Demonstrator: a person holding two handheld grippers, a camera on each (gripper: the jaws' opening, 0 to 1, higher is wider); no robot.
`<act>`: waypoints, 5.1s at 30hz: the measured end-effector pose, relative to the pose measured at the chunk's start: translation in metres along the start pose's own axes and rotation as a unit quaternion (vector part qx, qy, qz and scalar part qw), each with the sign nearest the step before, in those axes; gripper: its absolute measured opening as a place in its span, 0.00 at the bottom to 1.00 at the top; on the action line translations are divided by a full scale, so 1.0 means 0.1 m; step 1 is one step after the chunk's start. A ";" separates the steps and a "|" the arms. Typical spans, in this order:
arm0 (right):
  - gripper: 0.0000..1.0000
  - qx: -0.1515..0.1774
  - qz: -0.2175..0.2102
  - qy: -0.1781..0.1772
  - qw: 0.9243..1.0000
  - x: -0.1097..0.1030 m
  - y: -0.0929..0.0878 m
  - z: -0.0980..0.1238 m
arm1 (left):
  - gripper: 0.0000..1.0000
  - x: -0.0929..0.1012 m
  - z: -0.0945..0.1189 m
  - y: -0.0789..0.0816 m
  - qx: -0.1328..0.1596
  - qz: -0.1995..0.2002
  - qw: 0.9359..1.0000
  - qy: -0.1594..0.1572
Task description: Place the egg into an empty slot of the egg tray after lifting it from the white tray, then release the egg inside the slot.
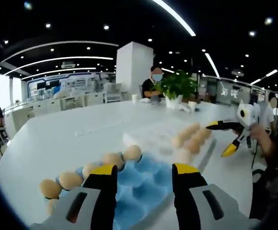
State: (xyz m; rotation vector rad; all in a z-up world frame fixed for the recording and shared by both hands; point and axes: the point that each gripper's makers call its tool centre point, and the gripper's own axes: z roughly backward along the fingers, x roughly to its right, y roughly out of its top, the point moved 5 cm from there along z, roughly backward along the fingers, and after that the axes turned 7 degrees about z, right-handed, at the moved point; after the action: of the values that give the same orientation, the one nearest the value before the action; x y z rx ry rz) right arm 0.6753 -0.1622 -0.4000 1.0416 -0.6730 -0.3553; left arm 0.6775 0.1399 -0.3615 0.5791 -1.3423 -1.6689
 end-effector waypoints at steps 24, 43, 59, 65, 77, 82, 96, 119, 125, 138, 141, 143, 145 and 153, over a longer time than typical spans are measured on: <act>0.84 0.001 0.000 -0.001 1.000 -0.03 -0.02 0.00 | 0.49 0.34 -0.29 -0.02 -0.019 -0.016 0.998 -0.054; 0.84 0.005 0.000 0.003 1.000 -0.06 -0.01 0.01 | 0.49 0.53 -0.58 0.06 -0.028 -0.016 0.996 -0.085; 0.84 -0.004 -0.005 0.007 1.000 -0.09 -0.06 0.10 | 0.49 0.69 -0.83 0.04 -0.046 -0.018 0.993 -0.110; 0.84 -0.012 -0.014 0.011 1.000 -0.10 -0.10 0.10 | 0.49 0.71 -0.89 0.07 -0.045 -0.017 0.992 -0.117; 0.86 -0.002 -0.092 0.016 0.996 -0.09 -0.11 0.11 | 0.50 0.78 -0.98 0.05 -0.064 -0.026 0.990 -0.126; 0.85 -0.012 -0.077 0.017 0.997 -0.12 -0.12 0.10 | 0.50 0.80 -1.00 0.06 -0.069 -0.033 0.989 -0.127; 0.86 -0.005 -0.076 0.017 0.997 -0.11 -0.13 0.09 | 0.50 0.79 -1.20 0.08 -0.088 -0.032 0.988 -0.126; 0.85 0.006 -0.077 0.024 0.997 -0.09 -0.14 0.12 | 0.47 0.79 -1.53 0.07 -0.143 -0.038 0.981 -0.124; 0.85 0.007 -0.078 0.025 0.997 -0.10 -0.14 0.12 | 0.43 0.78 -1.57 0.06 -0.173 -0.065 0.975 -0.122; 0.85 0.008 -0.072 0.025 0.997 -0.12 -0.14 0.12 | 0.40 0.81 -1.66 0.04 -0.208 -0.118 0.961 -0.139; 0.85 0.007 -0.070 0.024 0.997 -0.12 -0.14 0.12 | 0.35 0.84 -1.67 0.04 -0.213 -0.131 0.956 -0.152; 0.85 0.006 -0.069 0.024 0.997 -0.13 -0.14 0.12 | 0.35 0.84 -1.68 0.05 -0.221 -0.140 0.952 -0.156; 0.85 0.005 -0.069 0.024 0.997 -0.13 -0.14 0.11 | 0.33 0.89 -1.64 0.02 -0.235 -0.153 0.945 -0.167; 0.85 0.003 -0.066 0.022 0.998 -0.13 -0.14 0.10 | 0.27 0.99 -1.62 0.01 -0.261 -0.185 0.930 -0.183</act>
State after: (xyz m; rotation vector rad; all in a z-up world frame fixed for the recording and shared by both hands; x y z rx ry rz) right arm 0.6595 -0.1685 -0.4134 1.1000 -0.5674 -0.4444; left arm 0.7582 -0.0286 -0.3927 0.2142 -0.9963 -2.4290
